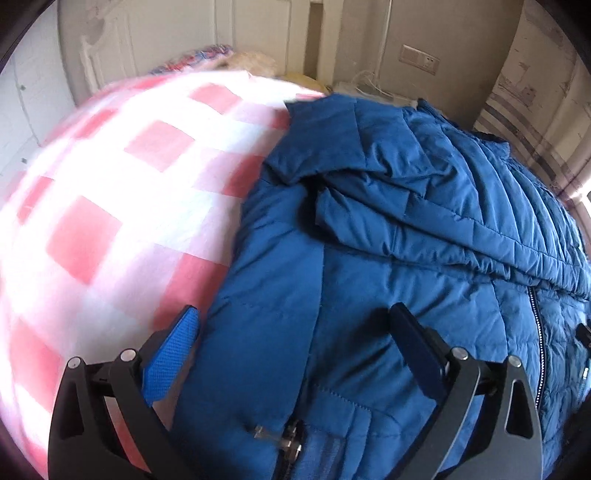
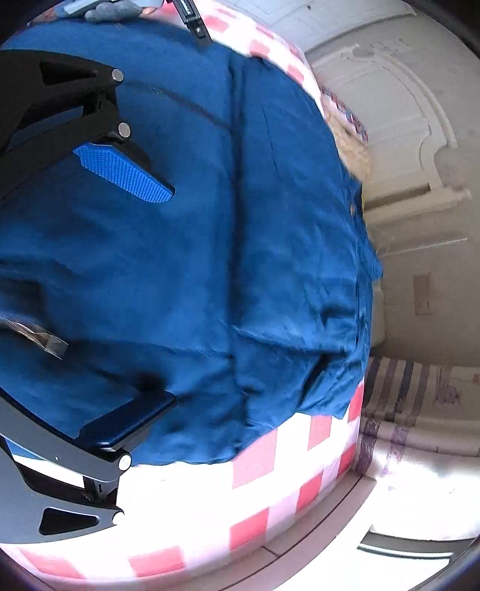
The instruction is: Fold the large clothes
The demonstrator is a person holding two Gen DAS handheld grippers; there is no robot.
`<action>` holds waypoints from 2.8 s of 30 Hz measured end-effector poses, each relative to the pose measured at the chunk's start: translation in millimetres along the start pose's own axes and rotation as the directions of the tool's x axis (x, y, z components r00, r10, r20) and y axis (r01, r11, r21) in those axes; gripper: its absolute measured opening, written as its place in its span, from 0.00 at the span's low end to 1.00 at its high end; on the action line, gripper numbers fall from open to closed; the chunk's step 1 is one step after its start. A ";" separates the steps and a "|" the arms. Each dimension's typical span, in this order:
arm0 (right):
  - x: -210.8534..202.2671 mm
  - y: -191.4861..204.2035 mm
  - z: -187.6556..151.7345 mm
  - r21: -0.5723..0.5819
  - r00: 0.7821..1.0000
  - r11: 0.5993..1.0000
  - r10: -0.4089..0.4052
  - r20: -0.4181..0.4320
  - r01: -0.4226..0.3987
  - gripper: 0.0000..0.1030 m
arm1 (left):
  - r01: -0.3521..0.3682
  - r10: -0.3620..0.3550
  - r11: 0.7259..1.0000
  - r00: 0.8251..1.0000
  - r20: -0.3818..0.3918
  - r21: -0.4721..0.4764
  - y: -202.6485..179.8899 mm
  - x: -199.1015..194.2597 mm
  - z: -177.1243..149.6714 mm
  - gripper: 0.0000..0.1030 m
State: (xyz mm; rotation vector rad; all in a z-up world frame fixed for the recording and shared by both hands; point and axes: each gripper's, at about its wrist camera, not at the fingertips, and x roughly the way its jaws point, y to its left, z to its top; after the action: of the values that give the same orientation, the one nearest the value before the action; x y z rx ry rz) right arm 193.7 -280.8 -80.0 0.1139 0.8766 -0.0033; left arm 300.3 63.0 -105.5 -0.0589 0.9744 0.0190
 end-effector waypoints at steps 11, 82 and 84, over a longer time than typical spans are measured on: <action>-18.1 86.2 -71.9 -0.328 0.996 0.943 0.025 -0.088 -0.053 0.95 | 0.062 -0.064 0.931 0.998 -0.005 0.360 -88.7 -65.7 -111.8 0.98; -140.8 -61.7 -221.9 0.008 0.883 0.895 0.439 0.165 -0.446 0.67 | 0.257 -0.264 0.962 0.963 0.061 0.095 87.7 -145.1 -208.0 0.70; -136.8 -53.1 -214.5 -0.022 0.898 0.910 0.413 0.151 -0.414 0.67 | 0.250 -0.257 0.962 0.964 0.061 0.110 81.8 -140.7 -207.0 0.74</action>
State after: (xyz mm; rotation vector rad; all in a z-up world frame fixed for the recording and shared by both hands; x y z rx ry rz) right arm -61.0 -317.8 -116.3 0.3059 0.6851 0.3786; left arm 46.7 134.0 -108.5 -0.0891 0.8857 -0.2627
